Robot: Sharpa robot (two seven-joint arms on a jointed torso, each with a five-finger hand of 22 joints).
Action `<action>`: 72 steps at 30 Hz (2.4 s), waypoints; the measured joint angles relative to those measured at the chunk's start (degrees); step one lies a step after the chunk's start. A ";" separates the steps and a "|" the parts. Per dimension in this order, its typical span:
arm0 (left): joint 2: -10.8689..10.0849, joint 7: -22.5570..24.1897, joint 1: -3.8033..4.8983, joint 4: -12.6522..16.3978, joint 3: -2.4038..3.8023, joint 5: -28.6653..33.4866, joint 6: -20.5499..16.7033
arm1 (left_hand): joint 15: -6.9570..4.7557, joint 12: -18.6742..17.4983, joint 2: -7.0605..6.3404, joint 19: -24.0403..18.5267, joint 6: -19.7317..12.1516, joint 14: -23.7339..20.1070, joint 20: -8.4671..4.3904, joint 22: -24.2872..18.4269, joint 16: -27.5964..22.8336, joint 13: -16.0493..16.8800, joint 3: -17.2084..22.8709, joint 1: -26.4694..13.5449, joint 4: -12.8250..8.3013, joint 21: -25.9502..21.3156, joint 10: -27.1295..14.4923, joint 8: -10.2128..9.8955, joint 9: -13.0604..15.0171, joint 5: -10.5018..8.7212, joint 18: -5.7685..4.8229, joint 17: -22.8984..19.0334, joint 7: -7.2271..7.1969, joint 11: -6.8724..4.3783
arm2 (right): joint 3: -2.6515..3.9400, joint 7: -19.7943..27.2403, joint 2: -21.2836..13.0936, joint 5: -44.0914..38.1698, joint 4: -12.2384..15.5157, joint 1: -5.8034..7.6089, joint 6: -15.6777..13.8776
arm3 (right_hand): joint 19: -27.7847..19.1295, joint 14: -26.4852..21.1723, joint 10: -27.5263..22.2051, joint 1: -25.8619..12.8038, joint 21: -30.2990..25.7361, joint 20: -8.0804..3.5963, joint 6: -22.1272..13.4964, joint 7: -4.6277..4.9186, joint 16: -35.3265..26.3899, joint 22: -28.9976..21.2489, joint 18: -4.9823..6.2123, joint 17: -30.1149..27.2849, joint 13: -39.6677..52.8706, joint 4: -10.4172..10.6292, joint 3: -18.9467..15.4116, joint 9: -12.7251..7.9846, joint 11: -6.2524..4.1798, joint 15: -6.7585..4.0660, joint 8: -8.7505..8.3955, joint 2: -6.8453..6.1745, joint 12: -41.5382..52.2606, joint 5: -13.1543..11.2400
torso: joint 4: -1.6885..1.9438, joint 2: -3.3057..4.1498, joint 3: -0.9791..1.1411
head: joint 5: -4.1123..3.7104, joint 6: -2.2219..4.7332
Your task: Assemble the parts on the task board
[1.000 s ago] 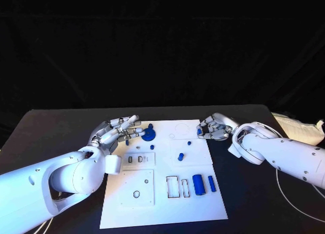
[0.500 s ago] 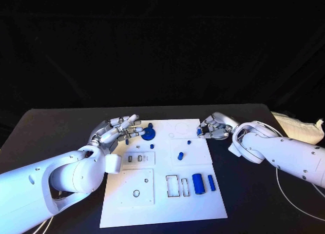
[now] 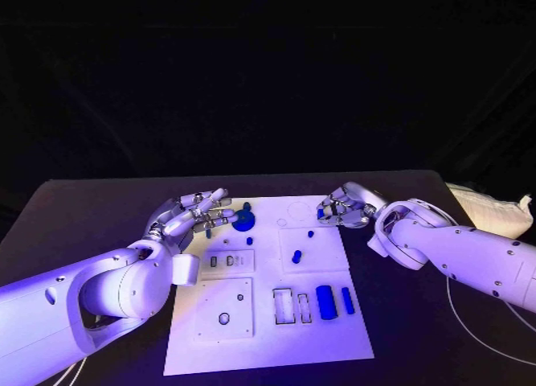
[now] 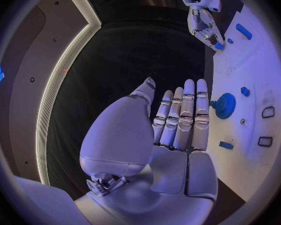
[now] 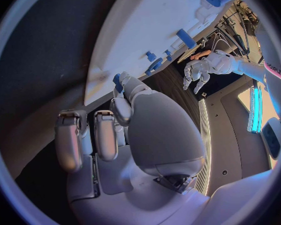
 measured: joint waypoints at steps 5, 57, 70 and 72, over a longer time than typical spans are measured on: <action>-0.07 0.00 -0.01 -0.16 0.00 0.00 0.00 | 0.00 0.00 0.00 0.00 0.00 0.00 0.00 0.00 0.00 0.00 0.00 0.00 0.00 0.00 0.00 0.00 0.00 0.00 0.00 0.00 0.00 0.00 | 0.53 -2.69 0.02 0.22 4.00 0.31 -1.58 | 0.00 0.00 0.19 -0.01 0.00 0.00 -0.01 -0.01 0.00 0.00 0.00 0.00 -0.09 -0.33 0.81 0.00 -0.19 0.00 -0.10 0.01 0.00 0.23 | 0.04 -0.06 -0.05 | 0.16 0.06; -1.01 0.09 0.01 -3.89 0.00 0.83 0.66 | 0.00 0.00 0.22 0.00 0.00 0.00 0.00 -0.10 -0.22 0.01 0.00 0.22 -0.32 -0.28 0.00 0.00 0.00 0.00 0.00 0.18 0.00 0.00 | -3.30 -22.50 15.30 -17.18 12.65 -2.13 1.65 | 0.00 0.00 -0.02 -3.07 0.00 0.02 -0.43 -0.37 -0.46 0.03 0.00 0.02 -1.25 -0.50 2.04 -0.05 -0.40 0.01 -0.92 0.91 -1.73 -0.17 | 0.75 -0.61 -0.48 | 5.43 -3.70; -1.02 0.09 0.01 -3.80 0.00 0.90 0.75 | 0.00 0.00 0.22 0.00 0.00 0.00 0.00 -0.09 -0.22 0.01 0.00 0.22 -0.32 -0.27 0.00 0.00 0.00 0.00 0.00 0.18 0.00 0.00 | -3.28 -22.51 15.64 -17.38 12.57 -2.01 2.87 | -0.01 0.00 -0.23 -3.48 -0.23 0.02 -0.64 -0.16 -0.68 0.02 0.00 0.01 -1.42 -0.65 2.04 -0.06 -0.18 0.01 -1.18 0.68 -2.40 -0.01 | 0.76 -0.62 -0.47 | 5.54 -4.08; -1.02 0.07 0.01 -3.77 0.00 0.90 0.76 | 0.00 0.00 0.22 0.00 0.00 0.00 0.00 -0.09 -0.22 0.01 0.00 0.22 -0.32 -0.27 0.00 0.00 0.00 0.00 0.00 0.18 0.00 0.00 | -3.28 -22.51 15.71 -17.42 12.54 -2.00 3.05 | -0.01 0.00 -0.35 -3.71 -0.23 0.02 -0.64 -0.16 -0.82 0.02 0.00 0.01 -1.55 -0.65 2.04 -0.06 -0.07 0.01 -1.19 0.64 -2.70 -0.01 | 0.76 -0.63 -0.47 | 5.54 -4.12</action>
